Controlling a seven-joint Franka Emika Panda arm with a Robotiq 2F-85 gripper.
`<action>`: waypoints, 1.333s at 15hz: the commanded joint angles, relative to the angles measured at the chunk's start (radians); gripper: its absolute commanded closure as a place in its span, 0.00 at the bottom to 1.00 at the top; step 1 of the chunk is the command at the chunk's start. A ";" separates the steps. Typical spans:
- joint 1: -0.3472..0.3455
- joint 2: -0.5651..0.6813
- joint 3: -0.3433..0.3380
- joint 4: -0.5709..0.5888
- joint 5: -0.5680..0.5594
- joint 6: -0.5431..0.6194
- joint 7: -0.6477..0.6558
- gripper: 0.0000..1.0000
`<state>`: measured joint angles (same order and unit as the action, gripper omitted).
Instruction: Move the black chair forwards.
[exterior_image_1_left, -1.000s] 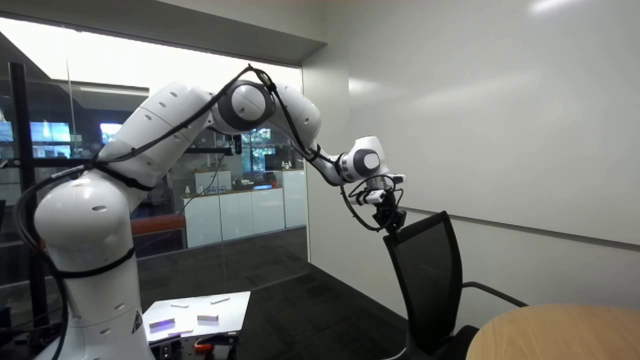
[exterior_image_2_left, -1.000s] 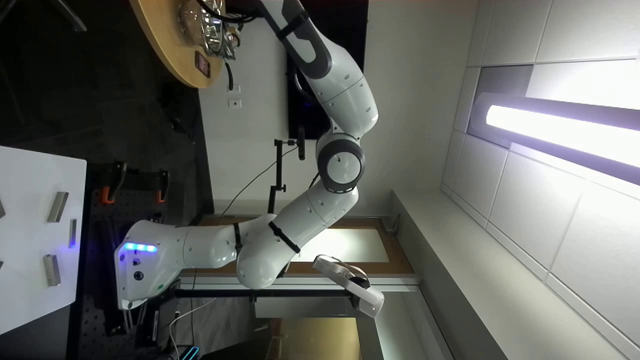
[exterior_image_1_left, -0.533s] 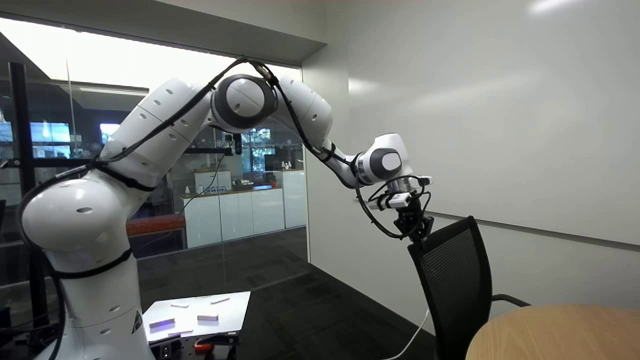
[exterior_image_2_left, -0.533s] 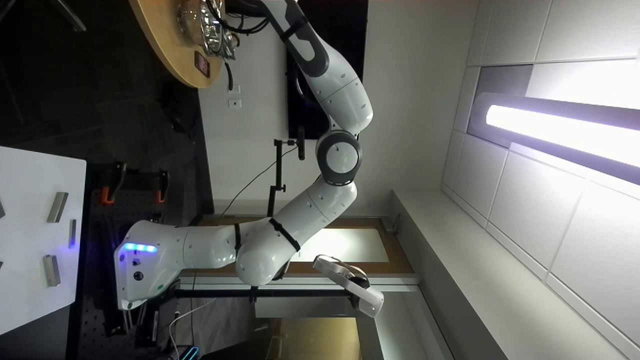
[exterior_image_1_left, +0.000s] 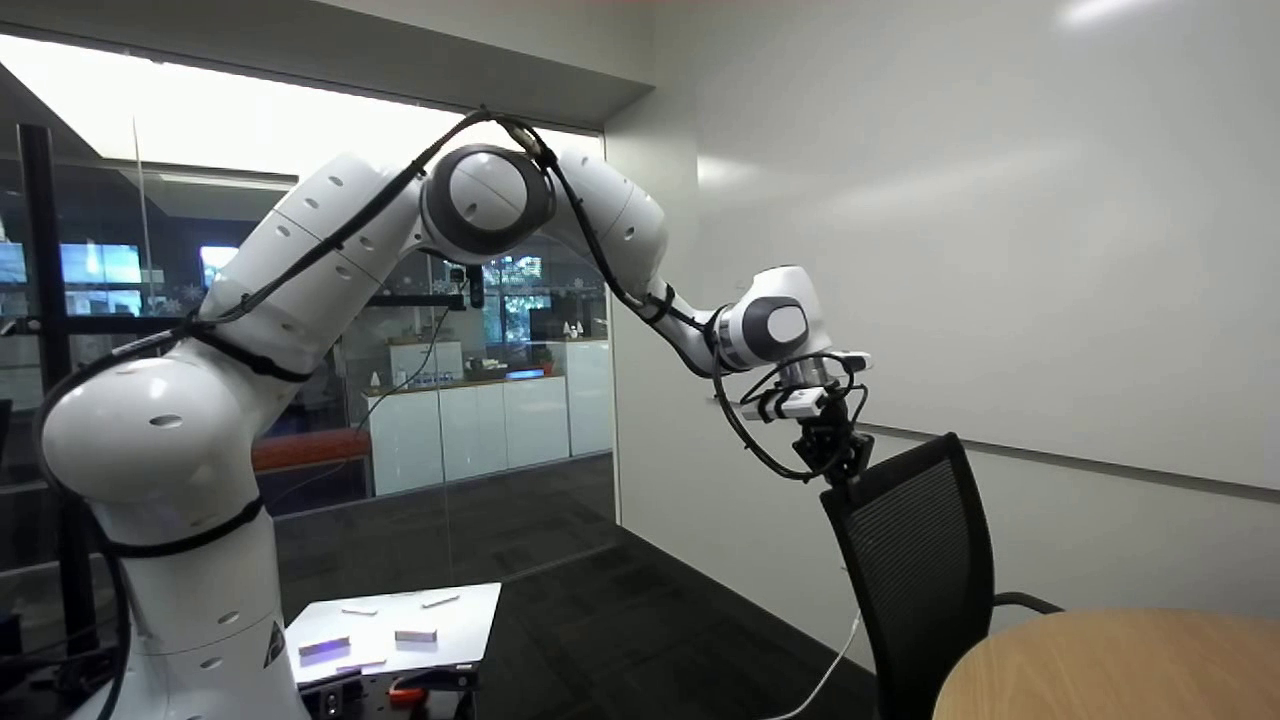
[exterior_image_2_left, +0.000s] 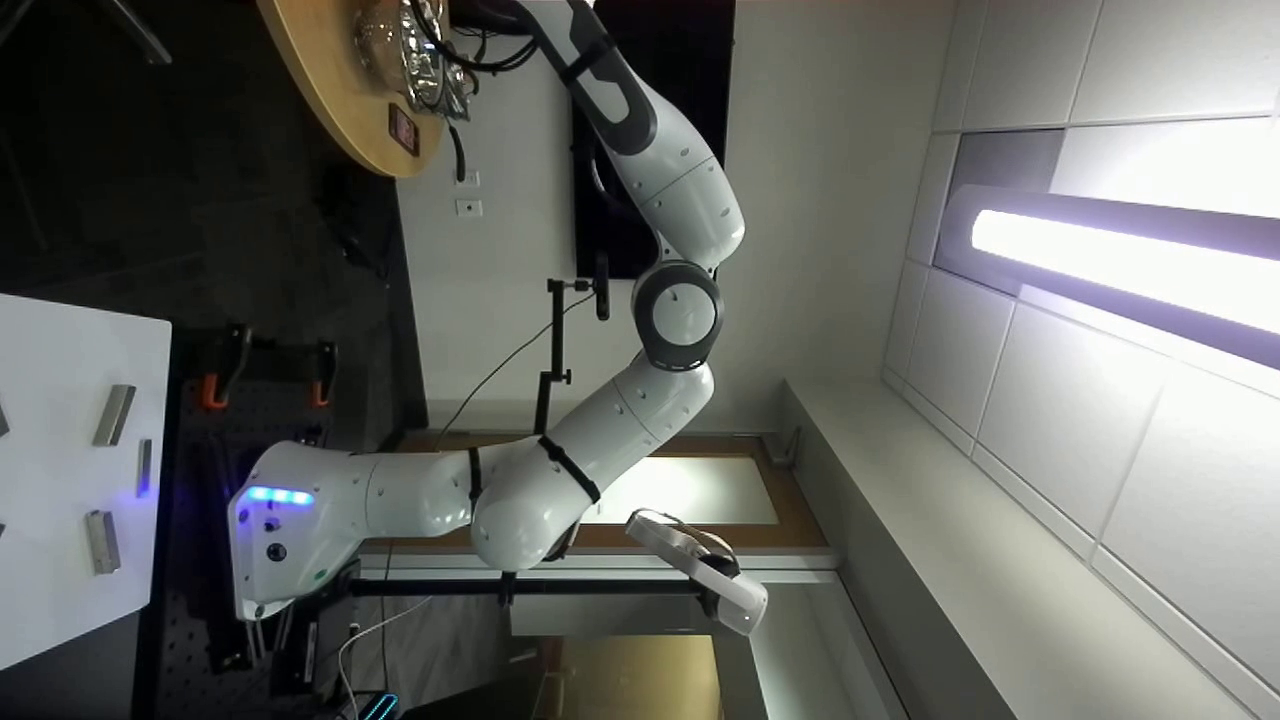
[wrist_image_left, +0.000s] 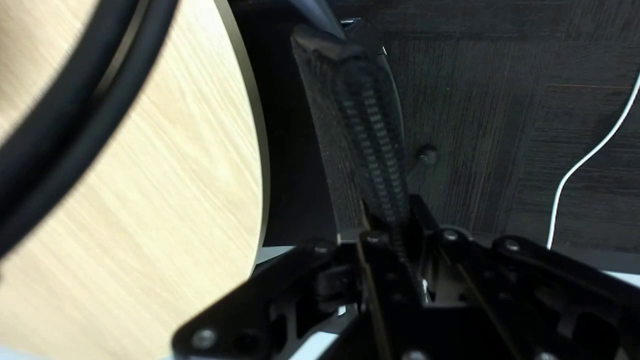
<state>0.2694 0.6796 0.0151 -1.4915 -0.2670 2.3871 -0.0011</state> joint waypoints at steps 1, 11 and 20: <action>-0.012 -0.088 -0.027 -0.085 0.016 -0.006 0.110 0.96; 0.057 -0.152 -0.046 -0.140 0.008 -0.090 0.375 0.23; 0.100 -0.469 0.020 -0.333 -0.057 -0.212 0.487 0.00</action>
<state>0.3635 0.3815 0.0328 -1.6901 -0.2891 2.1912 0.3762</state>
